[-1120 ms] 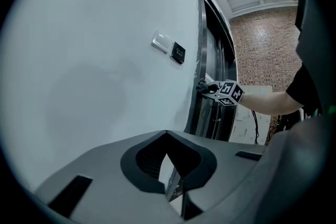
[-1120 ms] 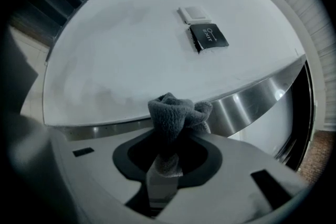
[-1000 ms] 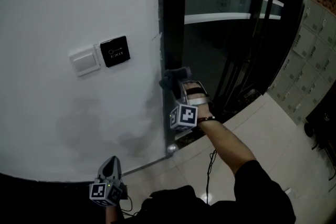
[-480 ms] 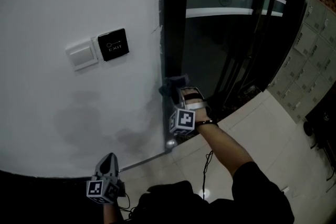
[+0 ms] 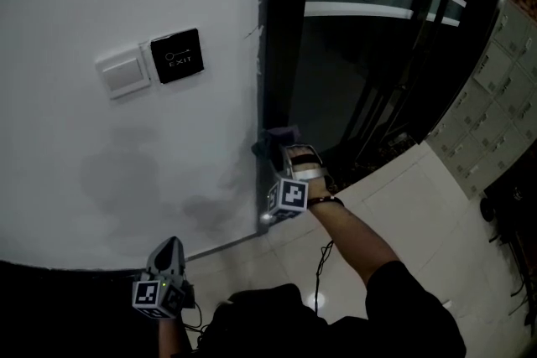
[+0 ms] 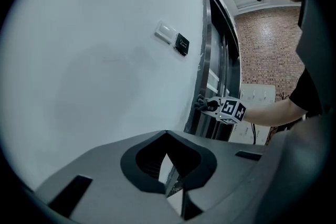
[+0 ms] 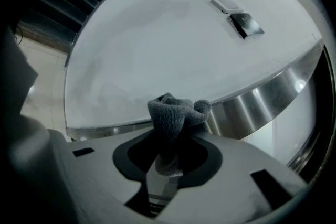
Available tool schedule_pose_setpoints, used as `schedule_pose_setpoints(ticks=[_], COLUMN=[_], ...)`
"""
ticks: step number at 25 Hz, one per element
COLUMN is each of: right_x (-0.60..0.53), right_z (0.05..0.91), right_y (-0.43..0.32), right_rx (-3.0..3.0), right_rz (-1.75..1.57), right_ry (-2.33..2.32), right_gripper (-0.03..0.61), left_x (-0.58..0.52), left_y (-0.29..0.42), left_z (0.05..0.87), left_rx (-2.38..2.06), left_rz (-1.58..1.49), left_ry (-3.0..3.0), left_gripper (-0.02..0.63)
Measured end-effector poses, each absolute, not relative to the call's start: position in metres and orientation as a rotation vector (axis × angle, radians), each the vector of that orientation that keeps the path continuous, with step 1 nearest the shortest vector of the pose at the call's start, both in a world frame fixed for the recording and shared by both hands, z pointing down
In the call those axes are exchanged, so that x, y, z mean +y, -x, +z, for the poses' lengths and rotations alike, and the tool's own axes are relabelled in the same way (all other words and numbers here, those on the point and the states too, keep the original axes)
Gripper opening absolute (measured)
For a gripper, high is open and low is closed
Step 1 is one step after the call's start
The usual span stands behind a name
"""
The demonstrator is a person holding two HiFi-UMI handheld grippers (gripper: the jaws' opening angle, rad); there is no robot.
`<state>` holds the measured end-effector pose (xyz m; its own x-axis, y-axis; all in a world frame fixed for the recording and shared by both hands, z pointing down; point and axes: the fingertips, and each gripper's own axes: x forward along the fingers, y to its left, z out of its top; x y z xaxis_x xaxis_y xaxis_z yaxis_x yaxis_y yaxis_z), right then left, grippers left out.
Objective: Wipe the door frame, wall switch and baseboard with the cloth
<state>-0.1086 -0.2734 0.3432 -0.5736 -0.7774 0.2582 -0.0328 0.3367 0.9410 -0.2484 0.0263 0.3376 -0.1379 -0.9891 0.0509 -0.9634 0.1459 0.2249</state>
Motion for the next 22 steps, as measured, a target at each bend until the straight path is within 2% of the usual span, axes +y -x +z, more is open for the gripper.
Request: schedule_pose_setpoints(ticks=[22], right_x=[-0.266], right_z=[0.423], right_y=[0.108], right_rx=[-1.882], right_rz=[-1.195], right_ry=[-0.574], right_gripper=[0.095], left_x=[0.012], left_y=[0.250], left_z=[0.357], left_rx=[-2.189], left_rz=[-0.126], left_ry=[-1.912], left_gripper=[0.003])
